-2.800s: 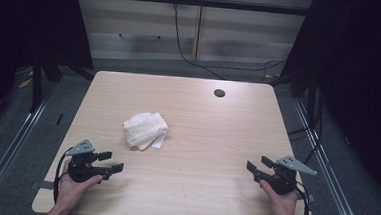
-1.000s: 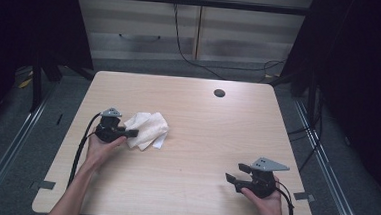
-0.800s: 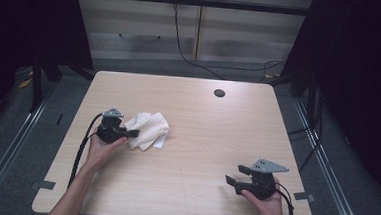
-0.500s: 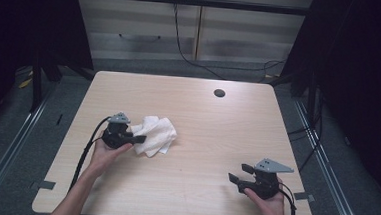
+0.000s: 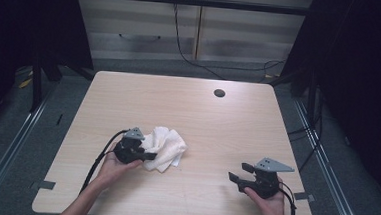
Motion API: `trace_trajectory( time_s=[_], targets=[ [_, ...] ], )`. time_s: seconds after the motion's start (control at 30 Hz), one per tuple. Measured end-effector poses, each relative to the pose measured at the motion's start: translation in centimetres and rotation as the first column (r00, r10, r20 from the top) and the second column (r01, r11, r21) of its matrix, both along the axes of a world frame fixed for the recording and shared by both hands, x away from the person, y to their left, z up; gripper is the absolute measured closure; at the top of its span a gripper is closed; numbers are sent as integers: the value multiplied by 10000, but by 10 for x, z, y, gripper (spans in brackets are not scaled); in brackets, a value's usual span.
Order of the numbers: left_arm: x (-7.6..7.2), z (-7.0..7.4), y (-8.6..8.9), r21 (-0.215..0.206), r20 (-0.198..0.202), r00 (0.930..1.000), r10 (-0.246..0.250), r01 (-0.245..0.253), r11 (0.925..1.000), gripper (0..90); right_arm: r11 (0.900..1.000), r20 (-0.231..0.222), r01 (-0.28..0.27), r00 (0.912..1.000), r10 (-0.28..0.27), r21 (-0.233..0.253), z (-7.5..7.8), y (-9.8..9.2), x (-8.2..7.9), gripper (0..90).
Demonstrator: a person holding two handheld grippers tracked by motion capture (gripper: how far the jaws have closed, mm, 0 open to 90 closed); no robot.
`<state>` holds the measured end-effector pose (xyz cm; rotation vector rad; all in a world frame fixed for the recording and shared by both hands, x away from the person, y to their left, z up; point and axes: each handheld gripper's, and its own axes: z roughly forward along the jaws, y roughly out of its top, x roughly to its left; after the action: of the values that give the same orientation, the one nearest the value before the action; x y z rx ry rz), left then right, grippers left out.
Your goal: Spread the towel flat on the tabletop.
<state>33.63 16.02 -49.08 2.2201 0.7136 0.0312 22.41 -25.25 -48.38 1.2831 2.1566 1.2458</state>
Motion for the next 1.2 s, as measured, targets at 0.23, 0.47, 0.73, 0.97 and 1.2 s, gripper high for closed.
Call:
trace_trajectory(
  time_s=[0.23, 0.47, 0.73, 0.97, 1.2],
  targets=[
    [-18, -2, -9, -190, -280, 9987, -432, 427, 9989, 818, 9996, 46, -261, 9997, 260, 67, 8, 7, 1, 352],
    [-36, -4, -27, -373, -134, 9956, -925, 920, 9951, 816, 9919, -150, -1265, 9918, 1267, 121, 12, 28, 13, 380],
    [-44, 1, -30, -498, -72, 9922, -1244, 1239, 9910, 661, 9801, -230, -1981, 9799, 1984, 156, 19, 52, 35, 428],
    [-40, 19, -14, -1521, 341, 9945, -985, 1026, 9830, 507, 9726, -175, -2292, 9730, 2299, 382, 29, 66, 53, 469],
    [-30, 37, -2, -2472, 413, 9975, -572, 657, 9667, 458, 9606, -87, -2677, 9631, 2691, 749, 32, 83, 74, 492]
  ],
)
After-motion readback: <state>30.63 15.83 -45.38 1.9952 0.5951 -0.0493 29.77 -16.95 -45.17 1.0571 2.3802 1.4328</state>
